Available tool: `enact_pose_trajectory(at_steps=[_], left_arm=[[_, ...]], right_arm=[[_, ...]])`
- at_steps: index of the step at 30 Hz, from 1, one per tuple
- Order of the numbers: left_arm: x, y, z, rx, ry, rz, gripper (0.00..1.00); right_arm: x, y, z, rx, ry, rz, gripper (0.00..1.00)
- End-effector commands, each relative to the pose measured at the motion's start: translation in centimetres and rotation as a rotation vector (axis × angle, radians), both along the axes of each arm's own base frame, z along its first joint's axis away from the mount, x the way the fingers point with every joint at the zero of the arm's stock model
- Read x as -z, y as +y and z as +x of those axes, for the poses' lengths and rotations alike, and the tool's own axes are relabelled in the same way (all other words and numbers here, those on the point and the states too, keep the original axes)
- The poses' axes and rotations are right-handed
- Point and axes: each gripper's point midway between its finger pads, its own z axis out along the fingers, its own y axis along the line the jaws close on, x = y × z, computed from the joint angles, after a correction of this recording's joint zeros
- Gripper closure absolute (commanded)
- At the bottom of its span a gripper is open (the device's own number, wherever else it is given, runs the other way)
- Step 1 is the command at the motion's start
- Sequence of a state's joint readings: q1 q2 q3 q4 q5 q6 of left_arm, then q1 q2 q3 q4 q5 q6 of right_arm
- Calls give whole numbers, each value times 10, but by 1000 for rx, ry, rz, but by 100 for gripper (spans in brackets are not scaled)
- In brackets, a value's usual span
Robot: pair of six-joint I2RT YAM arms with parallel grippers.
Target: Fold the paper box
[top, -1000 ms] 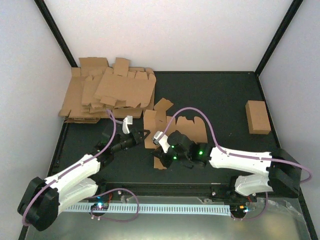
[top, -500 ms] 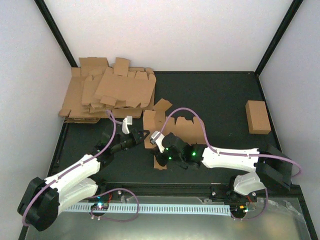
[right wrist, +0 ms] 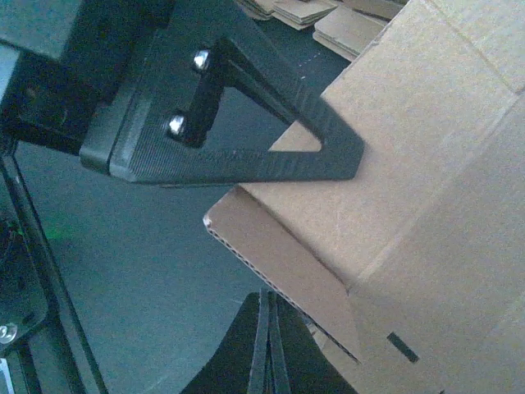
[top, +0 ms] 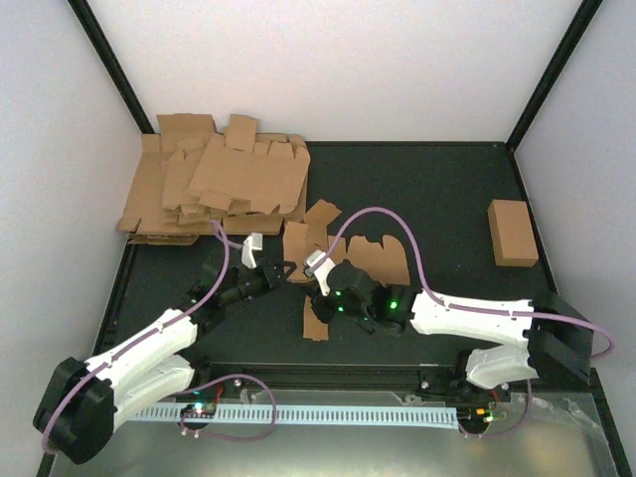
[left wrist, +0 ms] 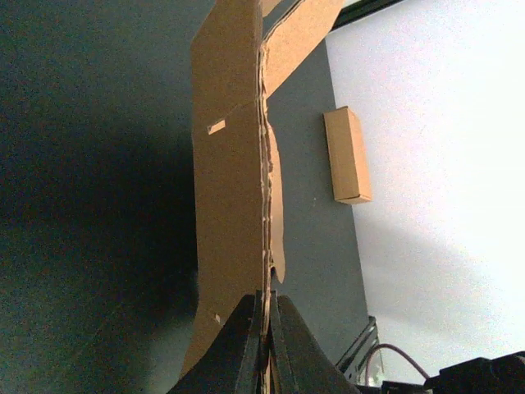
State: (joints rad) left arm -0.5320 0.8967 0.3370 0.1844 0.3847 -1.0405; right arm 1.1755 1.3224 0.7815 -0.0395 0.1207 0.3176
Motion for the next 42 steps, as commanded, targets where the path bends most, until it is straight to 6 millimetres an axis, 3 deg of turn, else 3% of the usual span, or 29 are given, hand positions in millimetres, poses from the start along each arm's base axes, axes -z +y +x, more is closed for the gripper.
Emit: enact_pose_trajectory(at_steps=[1, 6, 14, 19, 23, 28, 32, 36, 42], left_arm=[[5, -5, -6, 53, 17, 16, 95], [20, -8, -12, 85, 72, 39, 91], [51, 2, -10, 79, 119, 147, 57], [81, 7, -10, 91, 177, 184, 56], [85, 9, -7, 95, 167, 203, 55], [87, 22, 0, 70, 146, 223, 38], [87, 31, 7, 57, 125, 202, 42], [89, 25, 8, 114, 112, 166, 51], [92, 13, 7, 198, 112, 118, 74]], right_arm=[[-9, 3, 11, 43, -10, 15, 98], [2, 4, 2, -23, 31, -11, 98], [41, 19, -14, -140, 127, -104, 98], [57, 24, -15, -155, 150, -130, 98], [60, 26, -17, -170, 158, -131, 98], [67, 20, -16, -154, 159, -147, 98], [85, 3, -4, -62, 192, -223, 98], [106, -19, 10, 13, 297, -232, 98], [85, -15, -2, -89, 287, -133, 98]])
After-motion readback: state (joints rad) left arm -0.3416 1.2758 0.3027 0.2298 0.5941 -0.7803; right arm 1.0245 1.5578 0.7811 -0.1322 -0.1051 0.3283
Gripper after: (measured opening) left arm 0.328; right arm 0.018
